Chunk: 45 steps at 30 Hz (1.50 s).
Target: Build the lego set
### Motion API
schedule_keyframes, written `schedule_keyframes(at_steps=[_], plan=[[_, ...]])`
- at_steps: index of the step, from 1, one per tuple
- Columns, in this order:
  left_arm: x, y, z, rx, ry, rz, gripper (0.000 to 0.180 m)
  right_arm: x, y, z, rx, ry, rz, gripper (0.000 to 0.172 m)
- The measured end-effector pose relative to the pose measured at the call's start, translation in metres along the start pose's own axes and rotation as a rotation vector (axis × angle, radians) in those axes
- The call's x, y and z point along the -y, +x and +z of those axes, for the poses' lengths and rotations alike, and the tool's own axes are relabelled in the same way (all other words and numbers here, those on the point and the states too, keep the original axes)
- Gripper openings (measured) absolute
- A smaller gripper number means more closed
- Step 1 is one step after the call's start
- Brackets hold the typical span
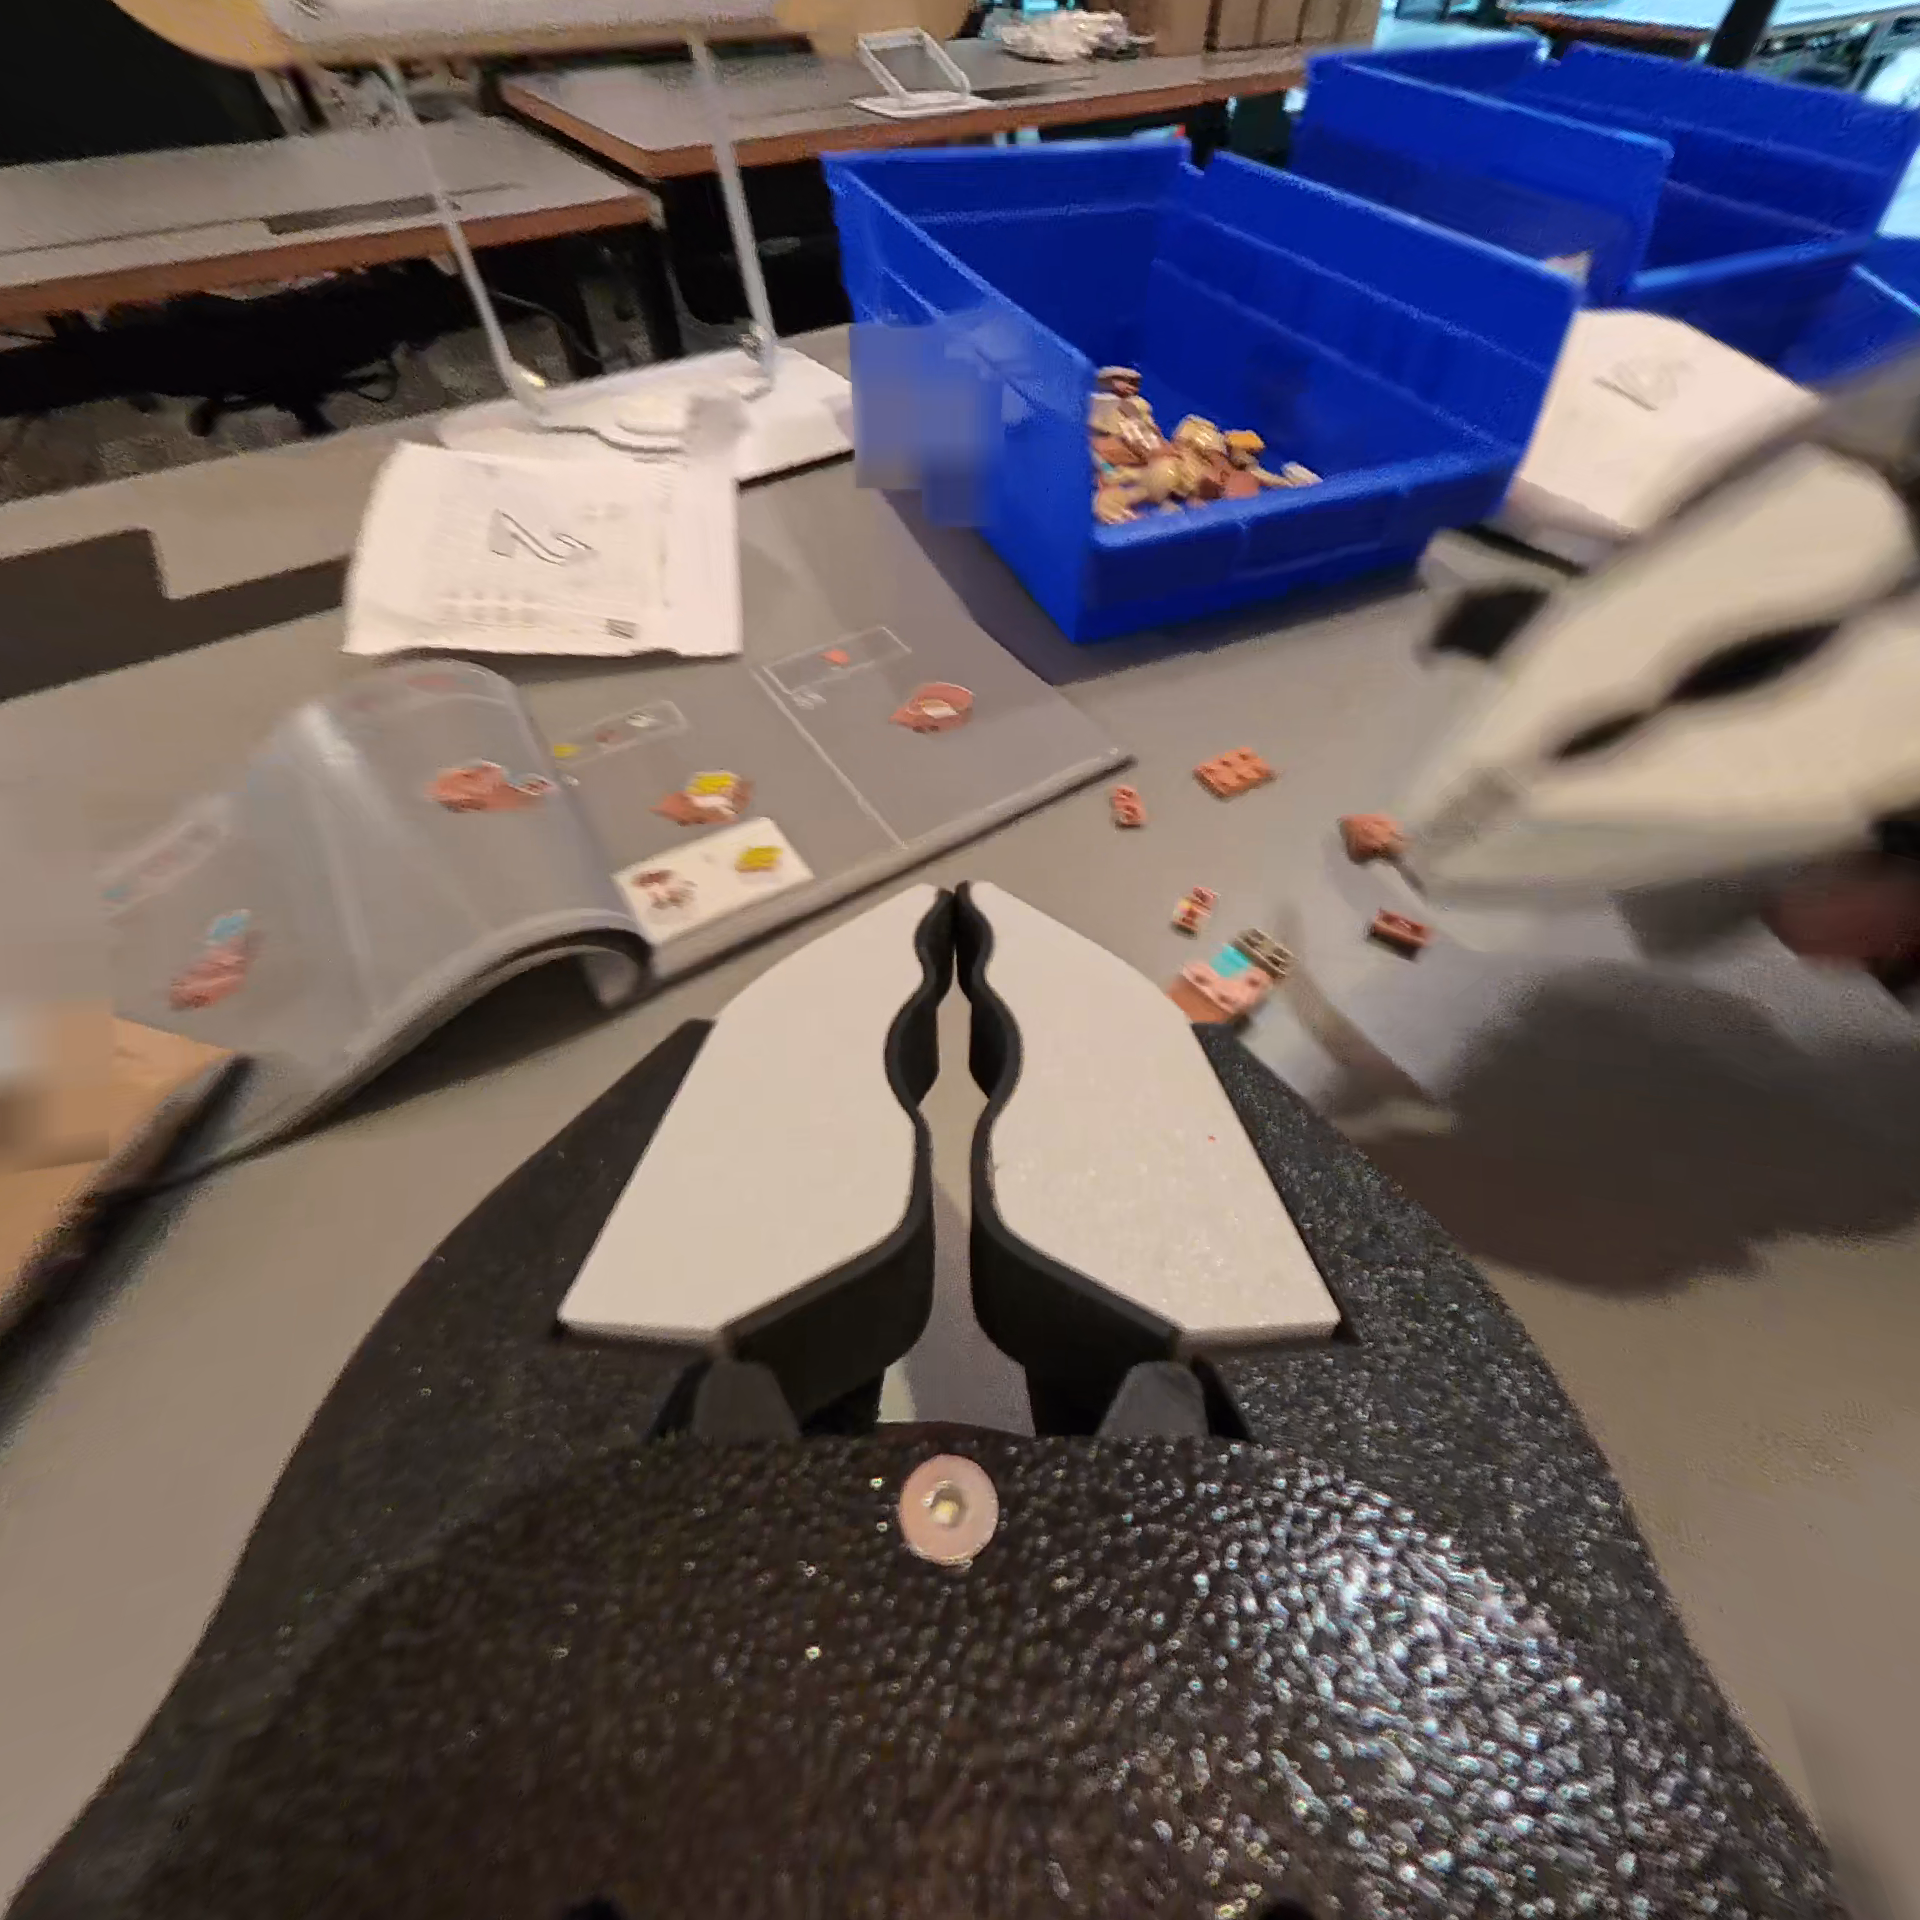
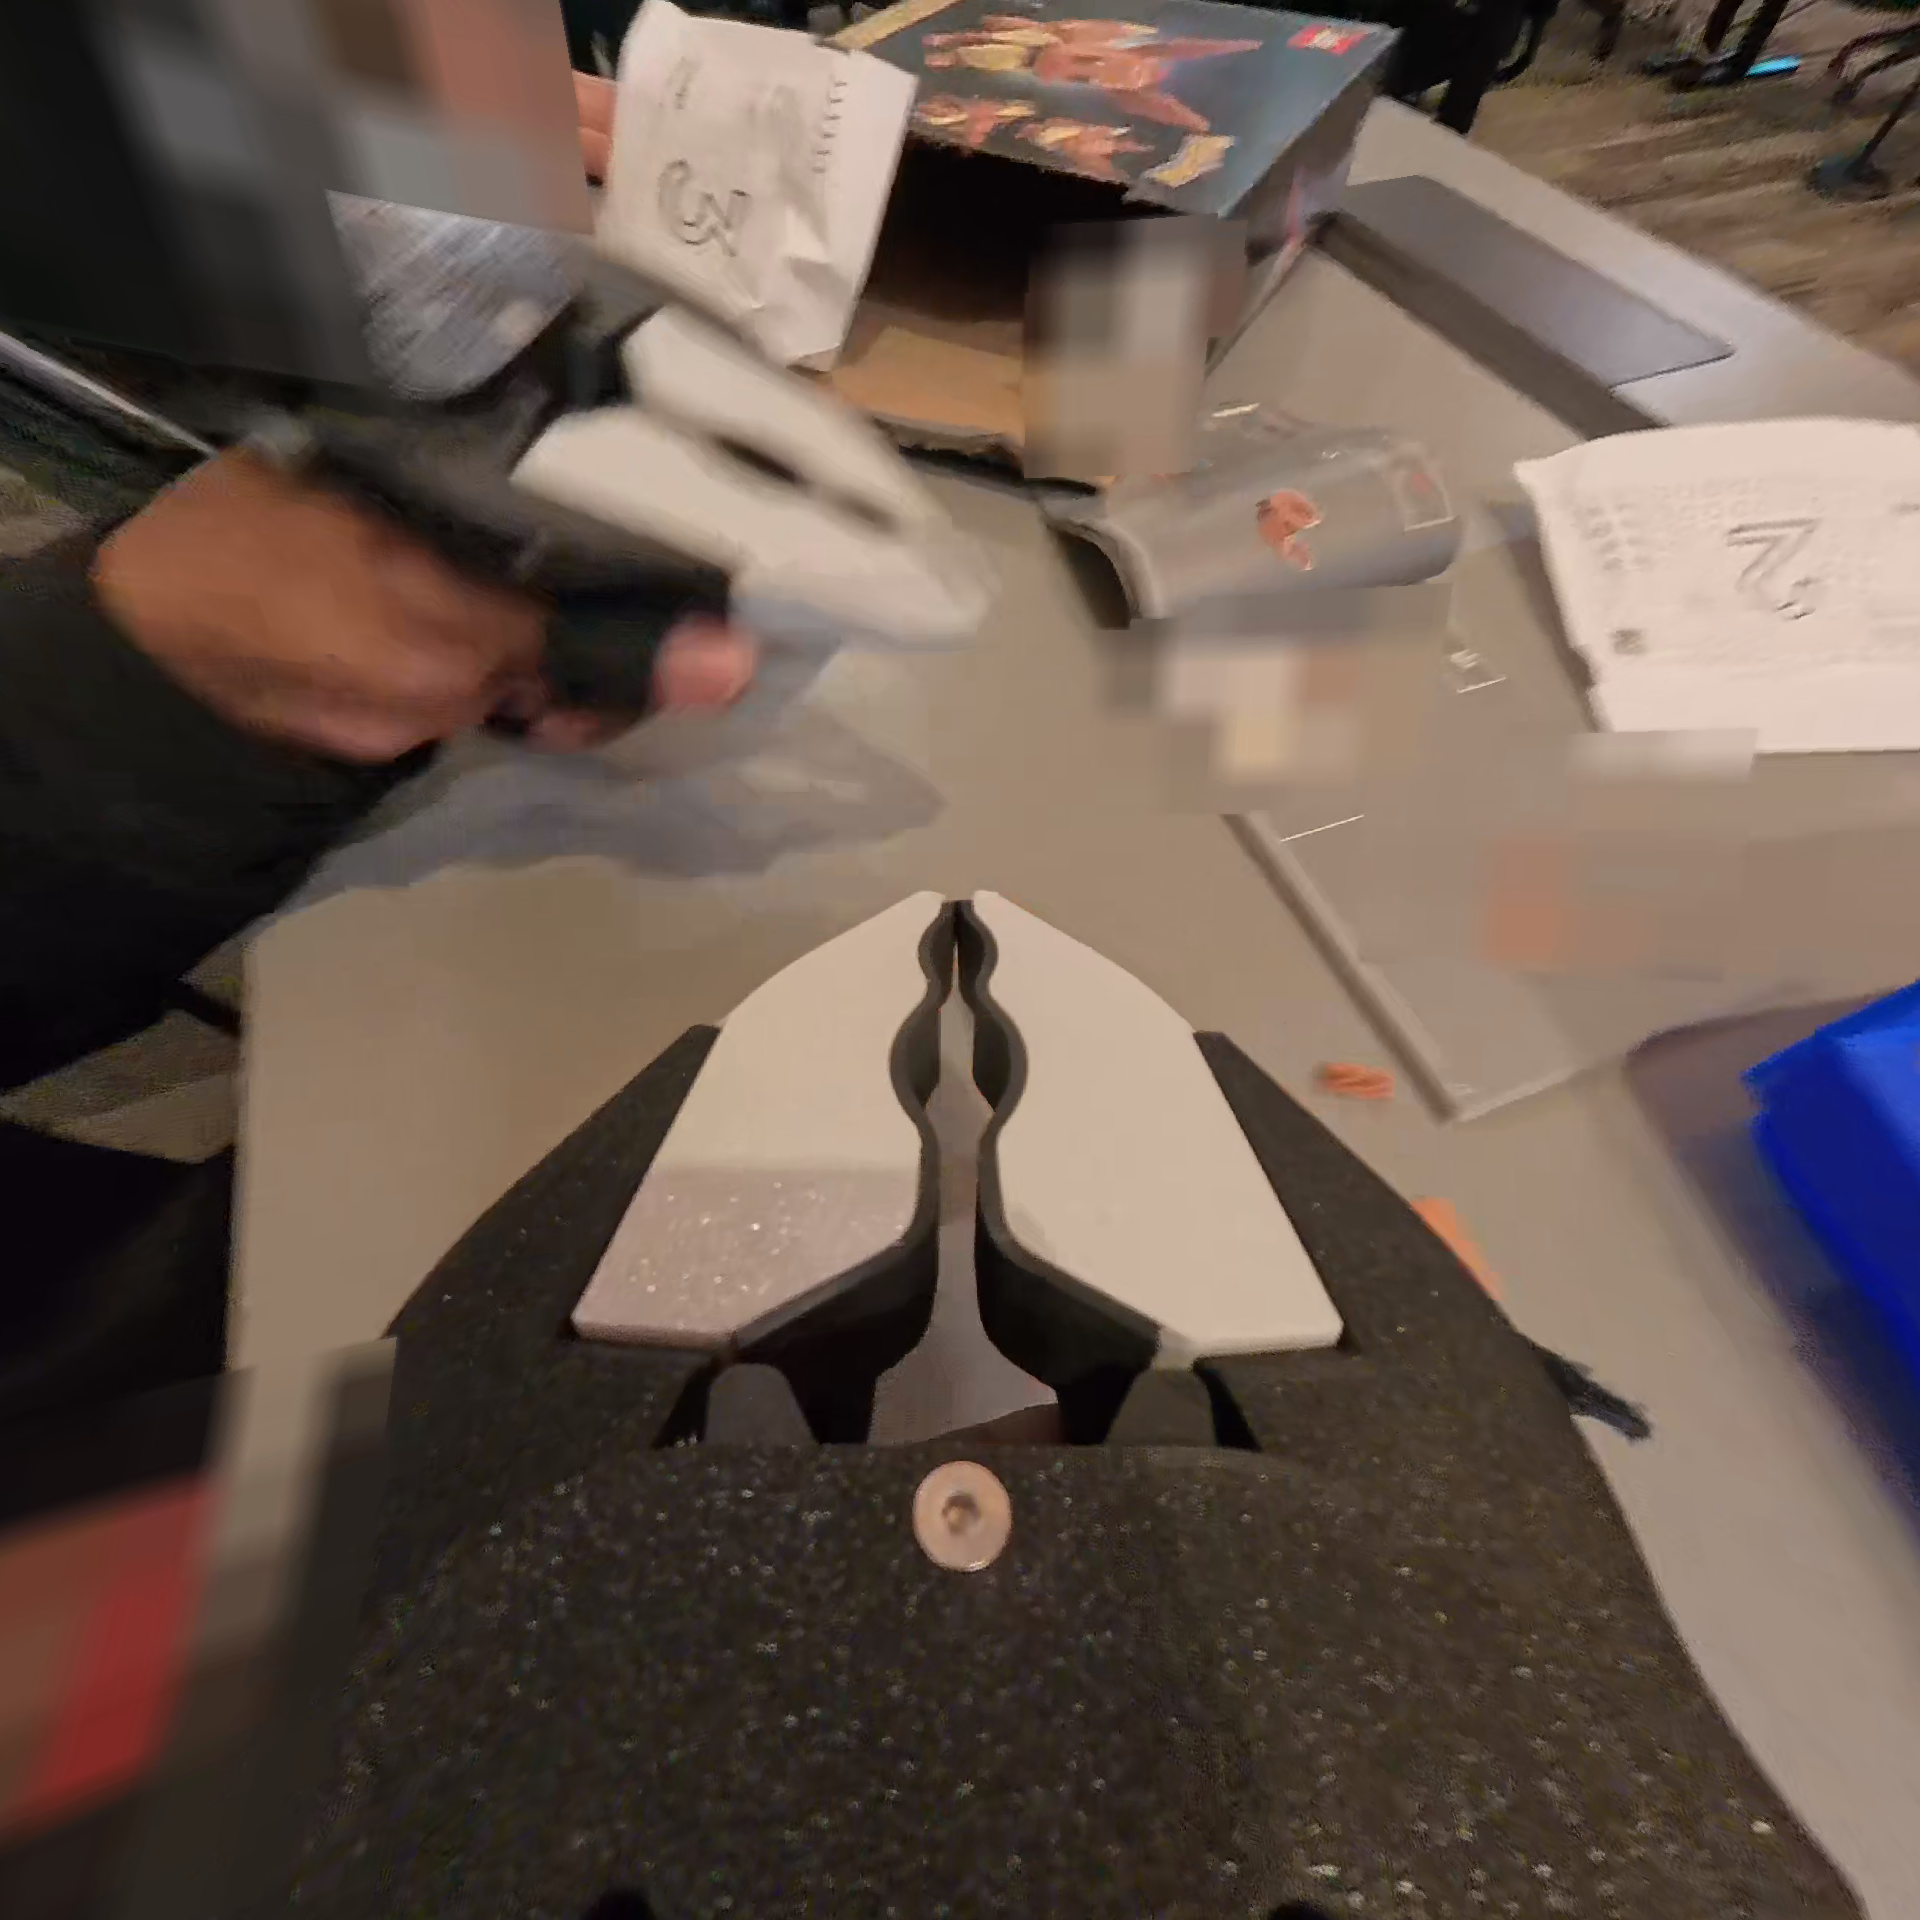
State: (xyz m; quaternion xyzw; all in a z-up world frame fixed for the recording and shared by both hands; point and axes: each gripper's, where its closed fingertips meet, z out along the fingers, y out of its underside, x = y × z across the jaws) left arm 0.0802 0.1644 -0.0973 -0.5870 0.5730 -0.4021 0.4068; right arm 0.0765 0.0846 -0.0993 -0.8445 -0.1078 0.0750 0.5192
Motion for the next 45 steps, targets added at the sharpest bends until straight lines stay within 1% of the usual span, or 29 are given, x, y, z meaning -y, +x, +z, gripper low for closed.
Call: schedule_keyframes(at_steps=[2, 3, 4, 5, 7, 10, 12, 13, 15, 16, 17, 20, 21, 23, 25, 27, 29, 31, 35, 37, 41, 45], plan=[[0.009, -0.014, 0.002, -0.052, -0.020, -0.042, 0.000, -0.013, -0.027, 0.001, 0.028, -0.007, -0.020, 0.000], [0.012, -0.014, 0.004, -0.085, -0.027, -0.058, 0.000, -0.016, -0.030, 0.001, 0.017, -0.008, -0.033, 0.000], [0.013, -0.007, 0.006, -0.109, -0.029, -0.042, 0.000, -0.016, -0.026, -0.001, -0.003, -0.005, -0.037, 0.000], [0.009, 0.005, 0.007, -0.136, -0.045, -0.004, 0.000, -0.017, -0.015, -0.006, -0.031, -0.002, -0.028, 0.000], [-0.010, 0.034, 0.007, -0.194, -0.083, 0.036, 0.000, -0.025, 0.012, -0.020, -0.059, -0.035, 0.001, 0.000], [-0.041, 0.068, 0.004, -0.289, -0.147, 0.006, 0.000, -0.053, 0.047, -0.039, -0.085, -0.183, -0.017, 0.000], [-0.053, 0.076, 0.001, -0.265, -0.199, 0.051, 0.000, -0.068, 0.059, -0.046, -0.078, -0.275, -0.046, 0.002], [-0.052, 0.078, -0.001, -0.247, -0.184, 0.076, 0.000, -0.072, 0.061, -0.047, -0.067, -0.302, -0.058, 0.004], [-0.052, 0.085, -0.002, -0.262, -0.183, 0.063, 0.002, -0.076, 0.058, -0.046, -0.032, -0.331, -0.082, 0.007], [-0.054, 0.086, -0.002, -0.264, -0.201, 0.056, 0.011, -0.077, 0.055, -0.044, -0.021, -0.341, -0.094, 0.008], [-0.056, 0.085, -0.001, -0.259, -0.211, 0.055, 0.013, -0.079, 0.053, -0.041, -0.015, -0.349, -0.105, 0.008], [-0.050, 0.079, 0.001, -0.244, -0.192, 0.056, 0.014, -0.082, 0.048, -0.034, -0.001, -0.351, -0.116, 0.012], [-0.046, 0.069, 0.002, -0.217, -0.198, 0.073, 0.014, -0.083, 0.047, -0.033, 0.001, -0.349, -0.113, 0.013], [-0.029, 0.036, 0.007, -0.133, -0.184, 0.093, 0.015, -0.083, 0.045, -0.030, 0.007, -0.351, -0.106, 0.014], [-0.016, 0.003, 0.015, -0.110, -0.181, 0.020, 0.017, -0.083, 0.043, -0.029, 0.004, -0.363, -0.107, 0.017], [-0.016, -0.022, 0.025, -0.104, -0.210, -0.054, 0.019, -0.084, 0.042, -0.029, -0.009, -0.373, -0.117, 0.019], [-0.019, -0.030, 0.025, -0.096, -0.214, -0.077, 0.024, -0.085, 0.041, -0.031, -0.015, -0.380, -0.120, 0.020], [-0.023, -0.016, 0.018, -0.112, -0.194, -0.062, 0.025, -0.089, 0.039, -0.034, -0.019, -0.390, -0.113, 0.020], [-0.045, 0.033, 0.005, -0.196, -0.207, -0.032, 0.028, -0.096, 0.036, -0.036, -0.027, -0.411, -0.107, 0.023], [-0.054, 0.049, 0.002, -0.207, -0.227, -0.004, 0.029, -0.098, 0.037, -0.034, -0.036, -0.423, -0.115, 0.024], [-0.060, 0.058, 0.002, -0.195, -0.248, 0.046, 0.030, -0.097, 0.038, -0.030, -0.043, -0.434, -0.124, 0.027], [-0.062, 0.059, 0.002, -0.214, -0.261, 0.033, 0.030, -0.098, 0.042, -0.026, -0.064, -0.457, -0.122, 0.027]])
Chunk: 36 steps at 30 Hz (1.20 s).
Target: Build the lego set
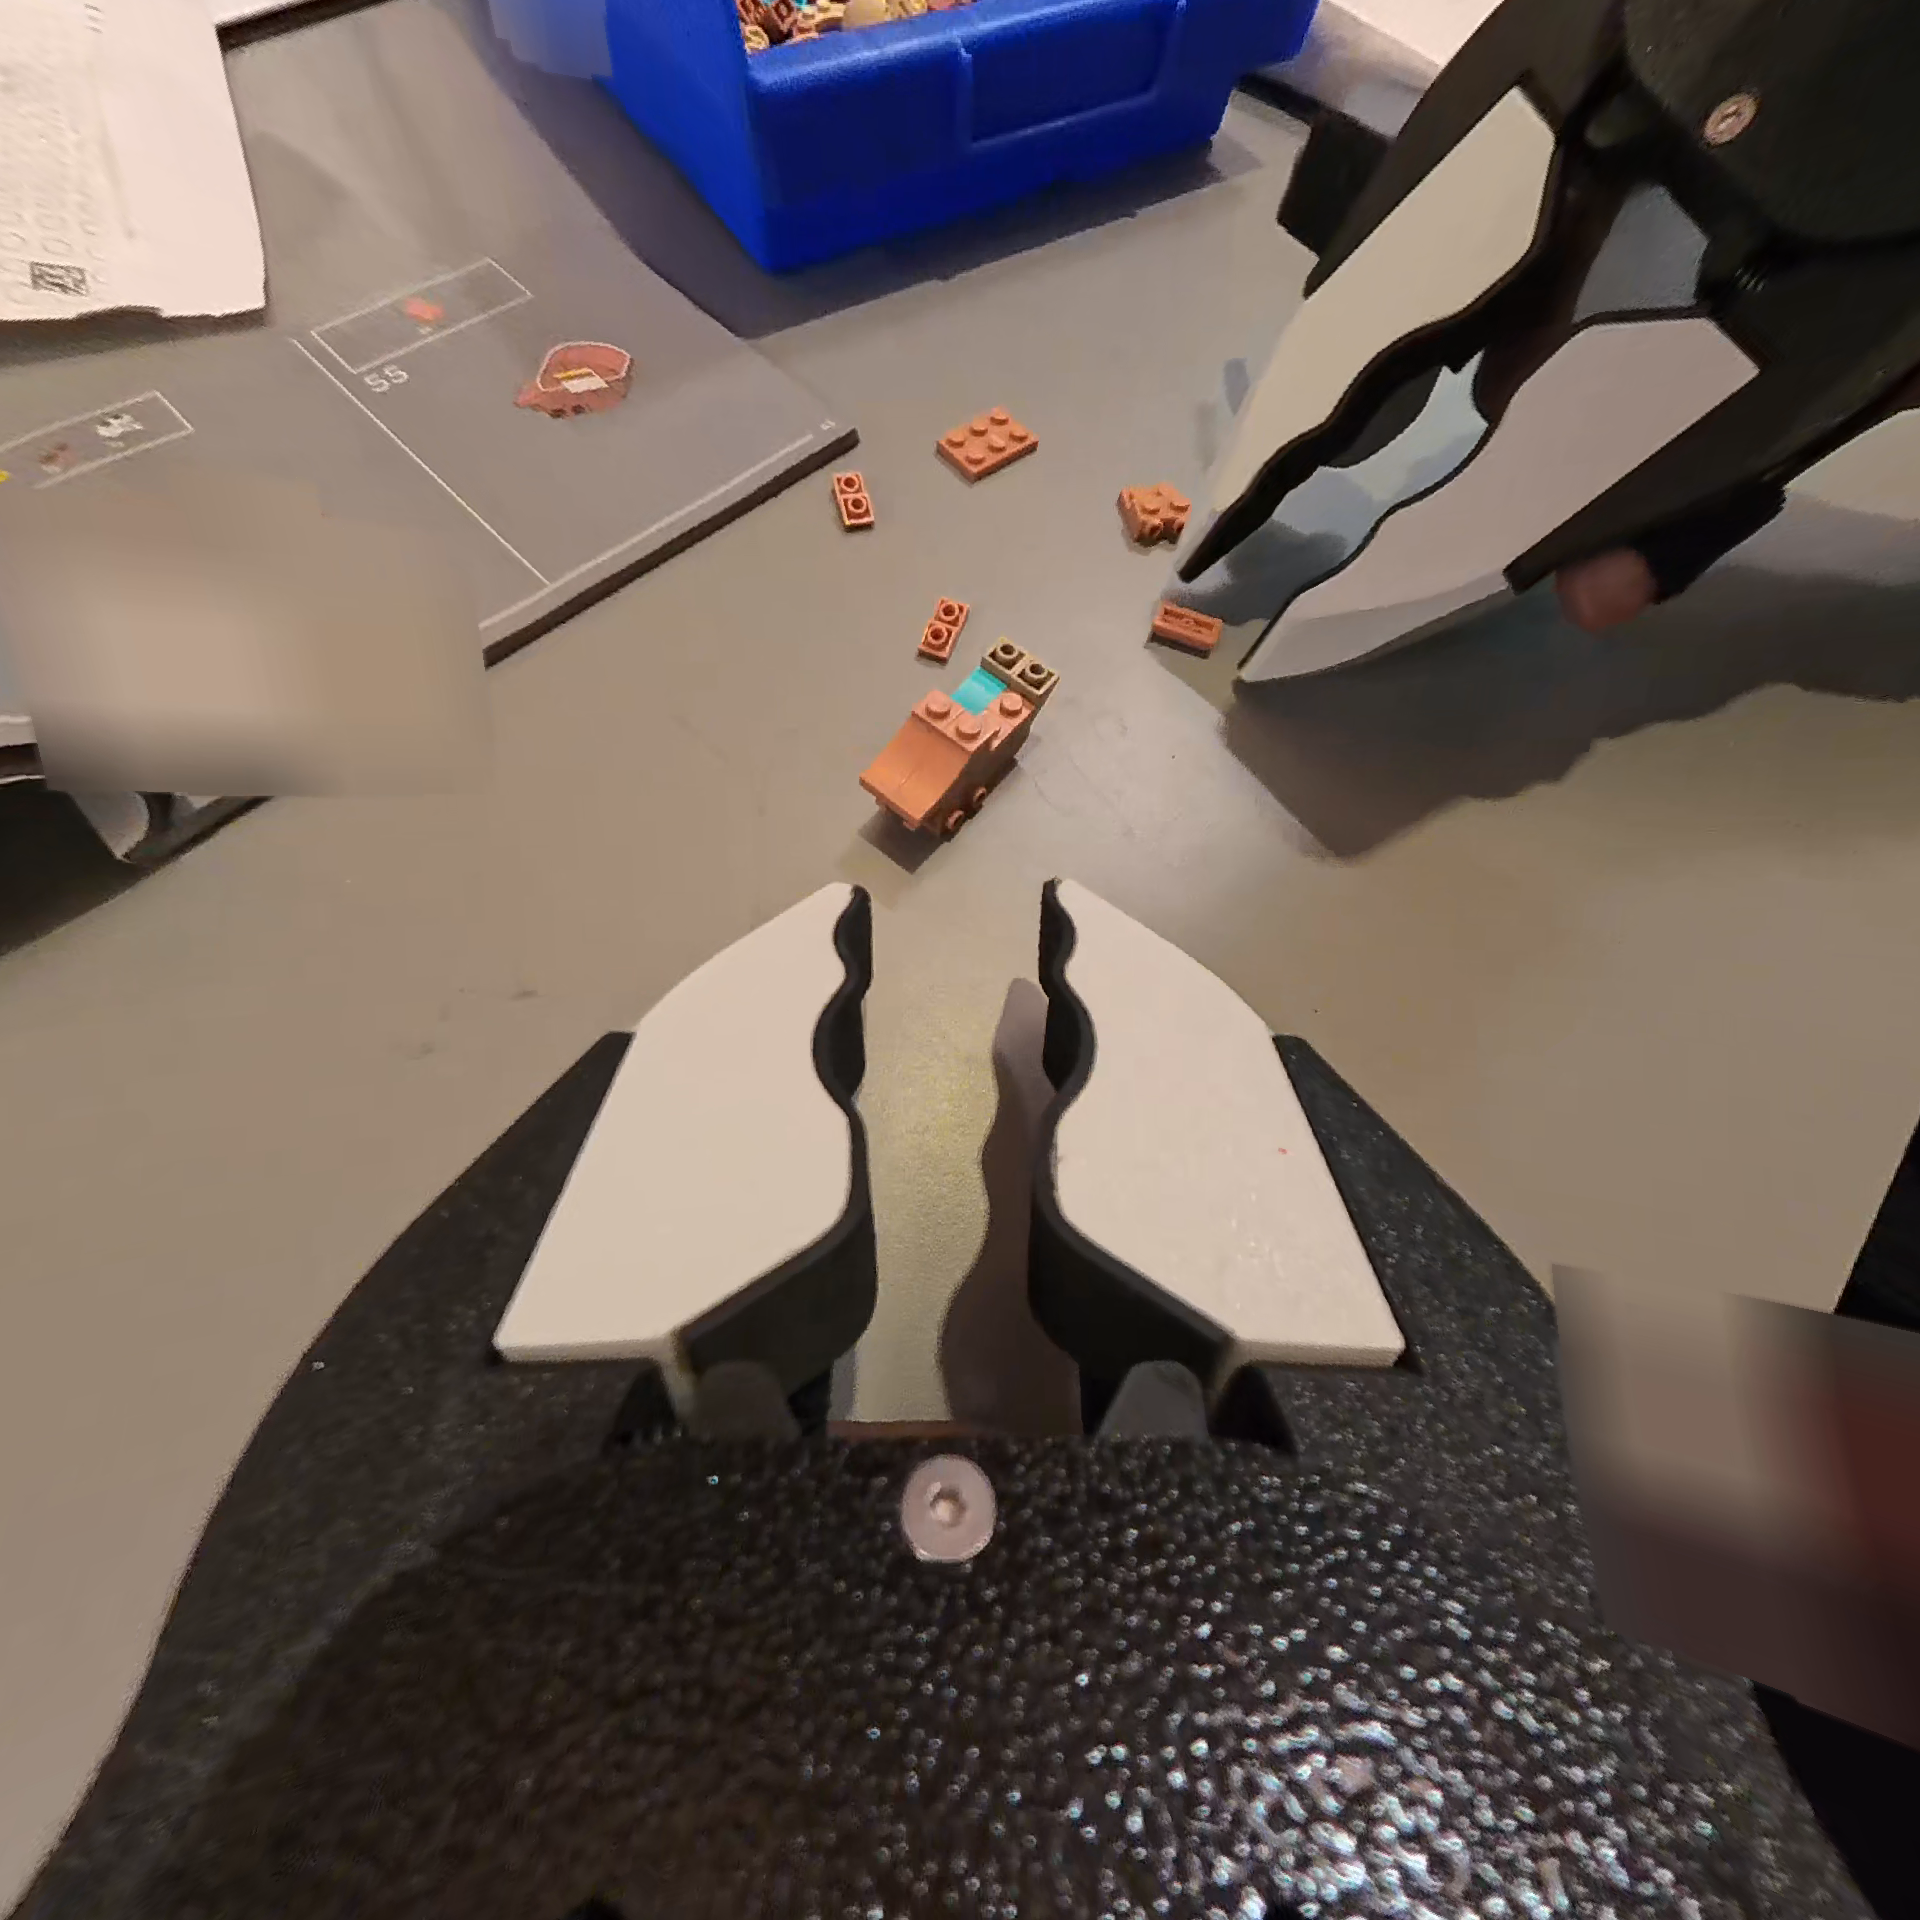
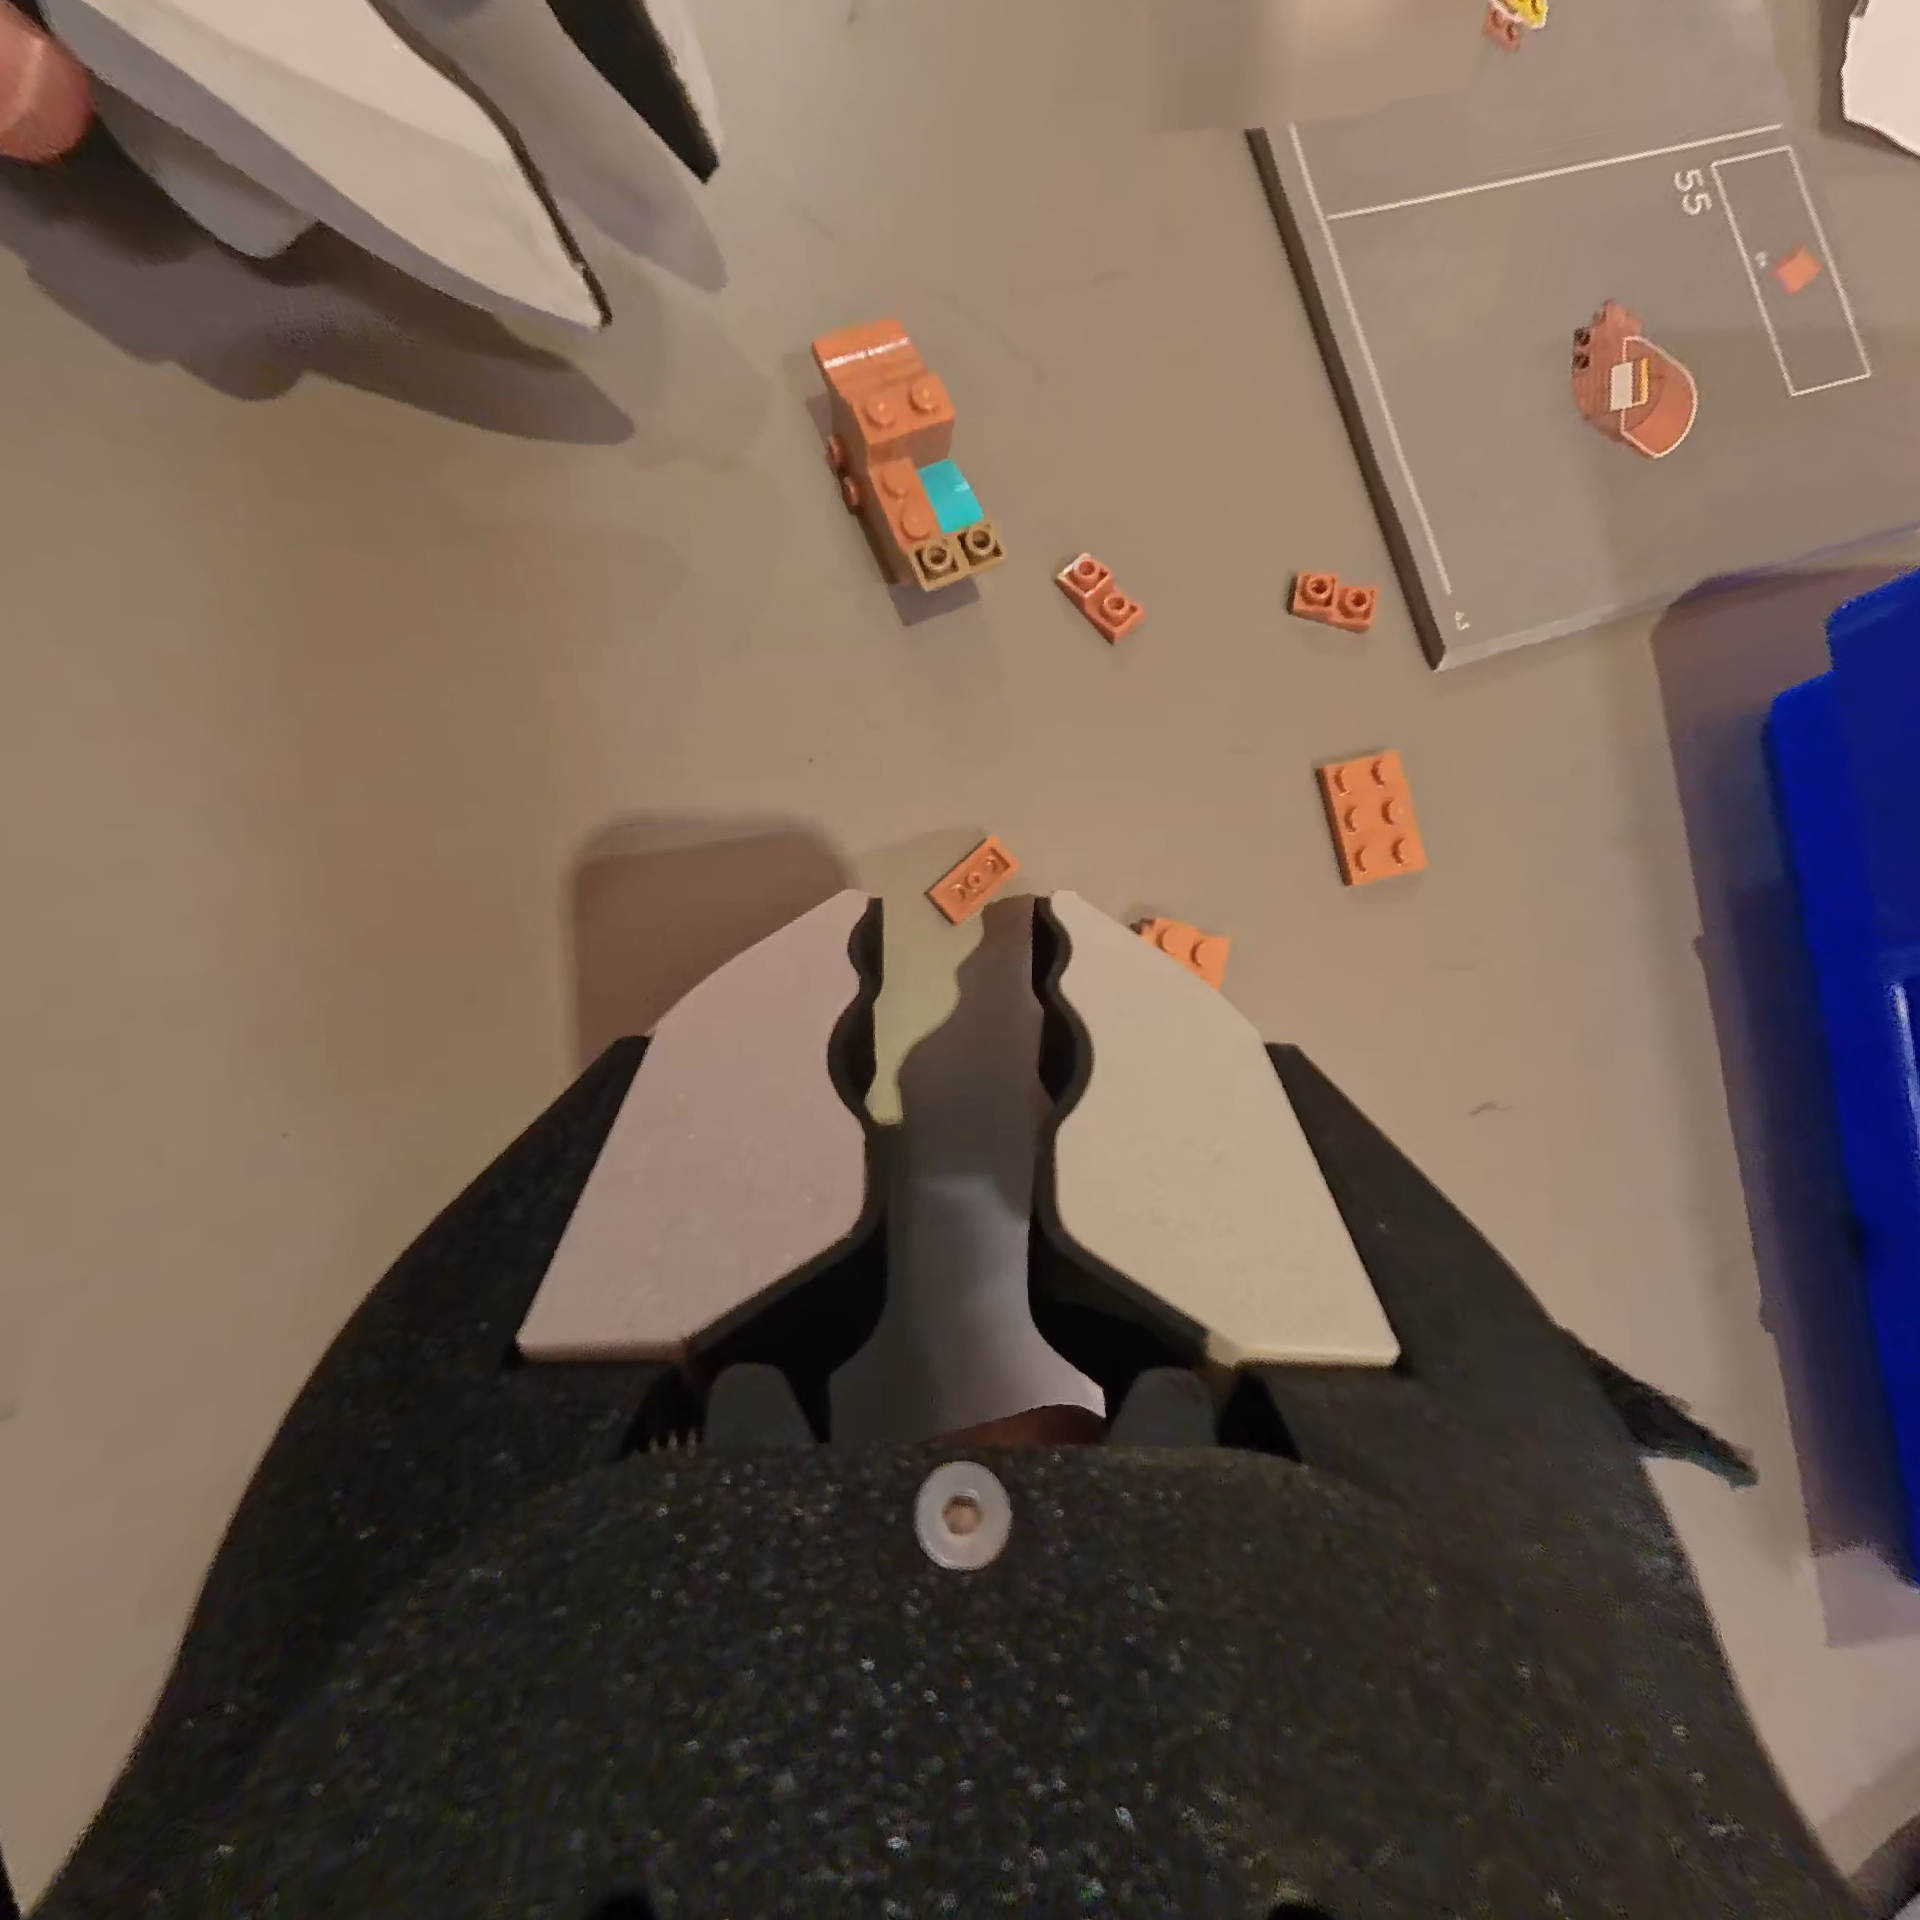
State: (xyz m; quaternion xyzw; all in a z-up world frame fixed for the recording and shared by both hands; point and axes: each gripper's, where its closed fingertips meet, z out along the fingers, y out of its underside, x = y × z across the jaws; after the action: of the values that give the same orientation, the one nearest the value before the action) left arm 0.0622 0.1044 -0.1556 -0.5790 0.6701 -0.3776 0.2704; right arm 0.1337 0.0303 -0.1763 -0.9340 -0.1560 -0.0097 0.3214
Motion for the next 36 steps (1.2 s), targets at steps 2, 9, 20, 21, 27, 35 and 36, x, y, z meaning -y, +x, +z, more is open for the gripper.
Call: schedule_keyframes(at_steps=[2, 9, 20, 21, 27, 35, 36], plan=[[0.000, 0.001, 0.000, -0.004, -0.005, 0.003, 0.030, 0.000, 0.002, 0.002, -0.005, -0.012, 0.006, 0.027], [0.000, 0.002, 0.000, -0.020, -0.006, 0.001, 0.030, 0.002, 0.001, 0.004, 0.033, -0.054, -0.006, 0.021], [0.007, 0.014, -0.003, -0.076, 0.045, 0.052, 0.030, 0.017, -0.006, 0.003, 0.075, 0.056, -0.039, 0.008], [0.011, 0.019, -0.004, -0.103, 0.071, 0.068, 0.030, 0.028, -0.011, -0.002, 0.094, 0.143, -0.053, 0.008], [0.046, 0.053, -0.021, -0.405, 0.298, 0.045, 0.019, 0.086, -0.047, -0.048, 0.243, 0.644, -0.108, 0.008], [0.052, 0.057, -0.025, -0.525, 0.315, -0.152, 0.019, 0.092, -0.047, -0.048, -0.001, 0.723, -0.372, 0.008], [0.051, 0.054, -0.024, -0.518, 0.307, -0.174, 0.019, 0.091, -0.048, -0.046, -0.024, 0.720, -0.405, 0.008]])
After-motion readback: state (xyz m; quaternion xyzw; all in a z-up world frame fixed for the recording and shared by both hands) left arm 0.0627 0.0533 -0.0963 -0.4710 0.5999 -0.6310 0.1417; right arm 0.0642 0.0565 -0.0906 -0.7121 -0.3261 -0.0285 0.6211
